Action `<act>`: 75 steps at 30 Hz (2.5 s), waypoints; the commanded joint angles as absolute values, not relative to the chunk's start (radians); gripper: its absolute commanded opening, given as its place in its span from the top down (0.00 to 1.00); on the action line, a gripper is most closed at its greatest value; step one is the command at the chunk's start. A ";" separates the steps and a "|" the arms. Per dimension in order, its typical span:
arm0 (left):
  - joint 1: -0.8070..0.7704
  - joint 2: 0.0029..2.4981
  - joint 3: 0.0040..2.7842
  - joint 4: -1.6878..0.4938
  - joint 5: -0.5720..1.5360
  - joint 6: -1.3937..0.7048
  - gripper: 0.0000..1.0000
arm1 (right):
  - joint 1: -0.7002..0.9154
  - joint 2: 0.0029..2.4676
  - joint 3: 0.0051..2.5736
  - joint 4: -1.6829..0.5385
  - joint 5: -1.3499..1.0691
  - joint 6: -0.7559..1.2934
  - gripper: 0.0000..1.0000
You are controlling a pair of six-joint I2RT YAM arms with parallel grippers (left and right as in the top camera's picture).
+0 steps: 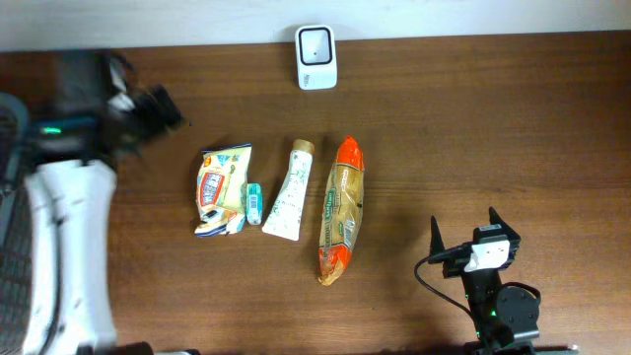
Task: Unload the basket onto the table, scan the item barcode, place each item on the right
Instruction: 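Place the yellow snack bag beside the small packet and release, then grasp the pale green wipes pouch in the basket with the left gripper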
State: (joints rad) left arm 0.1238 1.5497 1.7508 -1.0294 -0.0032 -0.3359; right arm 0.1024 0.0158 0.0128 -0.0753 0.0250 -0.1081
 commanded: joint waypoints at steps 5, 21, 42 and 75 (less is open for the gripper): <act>0.570 1.552 2.122 -1.122 -0.215 -0.170 0.01 | 0.097 0.009 0.006 -0.079 0.034 -0.109 0.02; 0.987 1.854 1.782 -1.009 -0.123 0.257 0.01 | 0.097 0.009 0.006 -0.079 0.034 -0.109 0.02; 0.991 2.197 1.749 -0.913 -0.134 0.353 0.48 | 0.097 0.009 0.006 -0.079 0.034 -0.109 0.02; 0.989 2.217 1.814 -0.982 0.087 0.312 0.81 | 0.097 0.009 0.006 -0.079 0.034 -0.109 0.02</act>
